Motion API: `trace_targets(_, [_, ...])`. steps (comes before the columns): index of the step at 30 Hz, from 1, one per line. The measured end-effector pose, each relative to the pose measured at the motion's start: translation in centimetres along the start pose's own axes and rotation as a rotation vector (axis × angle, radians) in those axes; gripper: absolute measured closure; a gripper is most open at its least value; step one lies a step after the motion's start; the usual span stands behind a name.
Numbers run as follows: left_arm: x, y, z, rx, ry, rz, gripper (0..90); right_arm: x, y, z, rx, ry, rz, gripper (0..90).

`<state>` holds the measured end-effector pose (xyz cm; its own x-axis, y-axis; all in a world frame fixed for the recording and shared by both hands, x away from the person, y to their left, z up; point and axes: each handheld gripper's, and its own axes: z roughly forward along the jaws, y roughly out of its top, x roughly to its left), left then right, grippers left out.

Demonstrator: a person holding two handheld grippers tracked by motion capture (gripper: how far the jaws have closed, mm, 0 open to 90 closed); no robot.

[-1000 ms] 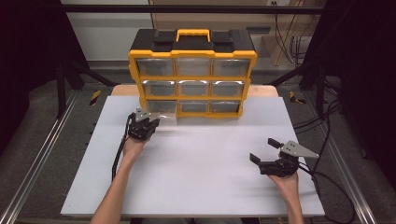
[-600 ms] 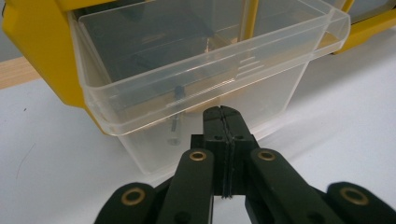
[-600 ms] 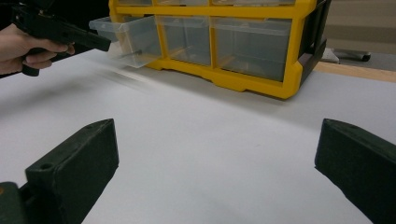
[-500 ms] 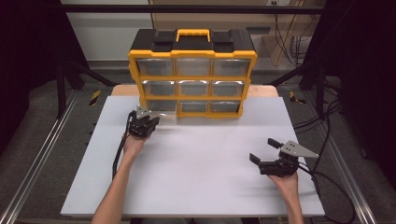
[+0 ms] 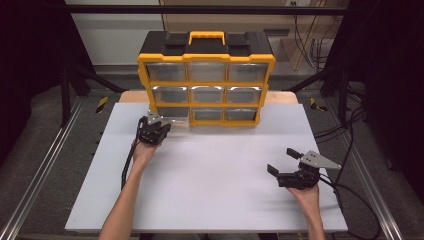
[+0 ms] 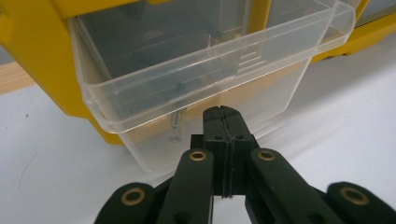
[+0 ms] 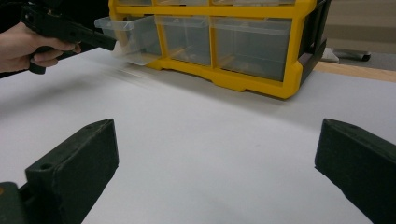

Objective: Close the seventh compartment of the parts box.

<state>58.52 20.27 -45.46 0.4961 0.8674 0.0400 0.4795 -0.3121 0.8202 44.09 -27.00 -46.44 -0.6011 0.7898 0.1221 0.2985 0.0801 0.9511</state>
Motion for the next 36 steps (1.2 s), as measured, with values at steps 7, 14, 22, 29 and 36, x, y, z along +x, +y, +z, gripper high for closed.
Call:
trace_targets(7, [0.1,0.5,0.3,0.002,0.003,0.008,88.9,0.0,0.0,0.0,-0.001,-0.001,-0.005,0.3])
trace_targets(14, [0.1,0.8,0.6,0.003,0.003,0.008,88.9,0.0,0.0,0.0,-0.002,0.0,-0.005,0.4])
trace_targets(22, [0.2,1.0,1.0,0.003,0.009,0.013,88.9,0.0,0.0,0.0,-0.001,-0.001,-0.005,0.3])
trace_targets(29, [0.4,1.3,1.3,0.009,0.013,0.018,88.9,0.0,0.0,0.0,0.001,-0.001,-0.003,0.3])
trace_targets(36, [0.5,1.6,1.6,0.001,0.016,0.009,88.9,0.0,0.0,0.0,0.002,-0.005,-0.006,0.3])
